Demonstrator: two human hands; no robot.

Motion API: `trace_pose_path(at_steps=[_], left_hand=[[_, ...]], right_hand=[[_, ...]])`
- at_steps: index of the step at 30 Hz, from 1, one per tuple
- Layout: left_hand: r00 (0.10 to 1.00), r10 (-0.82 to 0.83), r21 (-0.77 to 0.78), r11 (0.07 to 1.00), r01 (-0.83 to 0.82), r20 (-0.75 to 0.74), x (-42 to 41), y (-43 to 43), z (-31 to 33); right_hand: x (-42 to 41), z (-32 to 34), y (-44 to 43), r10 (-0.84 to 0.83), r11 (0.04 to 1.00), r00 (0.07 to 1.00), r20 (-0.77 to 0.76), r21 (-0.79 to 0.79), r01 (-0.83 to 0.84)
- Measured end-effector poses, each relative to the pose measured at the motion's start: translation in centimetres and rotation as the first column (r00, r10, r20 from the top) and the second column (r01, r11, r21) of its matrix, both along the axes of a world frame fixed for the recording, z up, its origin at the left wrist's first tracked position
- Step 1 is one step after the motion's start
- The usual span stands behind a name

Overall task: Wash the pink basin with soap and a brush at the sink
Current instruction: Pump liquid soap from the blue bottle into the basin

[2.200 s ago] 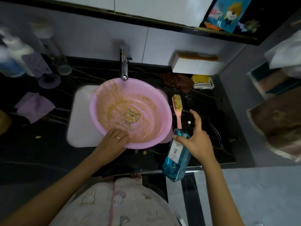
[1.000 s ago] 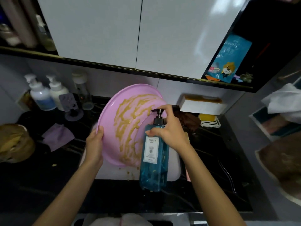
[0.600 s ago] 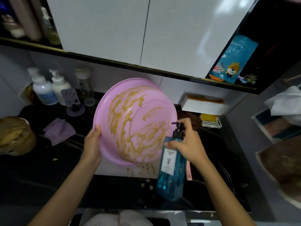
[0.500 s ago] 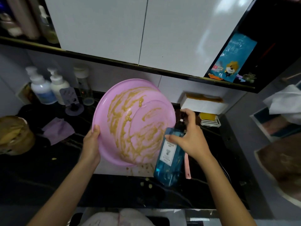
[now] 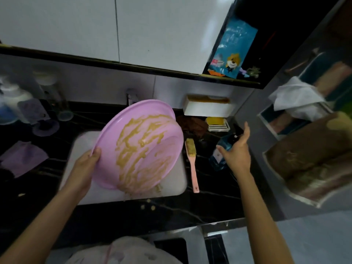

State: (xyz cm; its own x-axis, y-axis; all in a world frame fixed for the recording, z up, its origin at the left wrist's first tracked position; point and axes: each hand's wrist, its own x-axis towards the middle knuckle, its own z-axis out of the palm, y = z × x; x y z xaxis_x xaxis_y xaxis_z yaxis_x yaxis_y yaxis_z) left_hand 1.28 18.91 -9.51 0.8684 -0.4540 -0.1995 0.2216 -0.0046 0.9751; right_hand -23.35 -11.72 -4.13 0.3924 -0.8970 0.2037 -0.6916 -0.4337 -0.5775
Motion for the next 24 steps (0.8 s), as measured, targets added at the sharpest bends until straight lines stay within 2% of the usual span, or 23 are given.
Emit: trace_pose_path(at_steps=[2, 6, 9, 10, 12, 13, 15, 17, 19, 21, 23, 24], left_hand=[[0.999, -0.051, 0.020, 0.998, 0.051, -0.015, -0.4, -0.4, 0.0], [0.979, -0.194, -0.022, 0.981, 0.193, -0.068, -0.8, -0.8, 0.4], [0.956, -0.281, -0.025, 0.960, 0.280, -0.082, -0.8, -1.0, 0.8], [0.954, -0.291, -0.017, 0.957, 0.290, -0.073, -1.0, -1.1, 1.2], [0.960, -0.278, -0.003, 0.961, 0.278, -0.014, -1.3, -1.6, 1.8], [0.964, -0.263, 0.003, 0.965, 0.263, 0.029, -1.5, -1.8, 2.0], [0.963, -0.236, 0.038, 0.972, 0.233, 0.129, -1.6, -2.0, 2.3], [0.929, -0.253, 0.134, 0.965, 0.224, 0.269, -1.4, -1.7, 2.8], [0.809, -0.324, 0.245, 0.942, 0.229, 0.491, -1.1, -1.3, 3.2], [0.571, -0.424, 0.360, 0.905, 0.228, 0.703, -1.2, -0.9, 3.9], [0.360, -0.491, 0.438, 0.871, 0.223, 0.794, -1.7, -0.6, 4.2], [0.279, -0.510, 0.466, 0.859, 0.214, 0.813, -2.0, -0.4, 4.2]], right_hand=[[-0.1, -1.5, -0.5, -0.030, 0.998, 0.998, 0.051, 0.054, 0.028], [-0.4, -3.0, -1.4, -0.149, 0.981, 0.956, 0.253, 0.157, 0.111], [-0.5, -3.2, -2.2, -0.137, 0.975, 0.950, 0.281, 0.209, 0.079], [-0.4, -3.3, -2.2, -0.123, 0.981, 0.956, 0.265, 0.180, 0.076], [-0.2, -3.9, -1.2, -0.123, 0.991, 0.978, 0.169, -0.026, 0.129], [0.0, -4.4, -0.3, -0.140, 0.978, 0.975, 0.175, -0.128, 0.164], [0.4, -4.8, 2.8, -0.124, 0.973, 0.939, 0.321, -0.145, 0.178], [0.8, -4.8, 5.9, -0.045, 0.995, 0.901, 0.431, -0.063, 0.080], [0.8, -4.6, 7.9, 0.021, 0.992, 0.903, 0.429, 0.103, -0.072], [0.9, -4.2, 9.4, 0.119, 0.944, 0.914, 0.389, 0.241, -0.226], [1.5, -3.8, 10.1, 0.150, 0.861, 0.882, 0.446, 0.379, -0.338], [2.1, -3.5, 10.3, 0.101, 0.812, 0.867, 0.489, 0.462, -0.355]])
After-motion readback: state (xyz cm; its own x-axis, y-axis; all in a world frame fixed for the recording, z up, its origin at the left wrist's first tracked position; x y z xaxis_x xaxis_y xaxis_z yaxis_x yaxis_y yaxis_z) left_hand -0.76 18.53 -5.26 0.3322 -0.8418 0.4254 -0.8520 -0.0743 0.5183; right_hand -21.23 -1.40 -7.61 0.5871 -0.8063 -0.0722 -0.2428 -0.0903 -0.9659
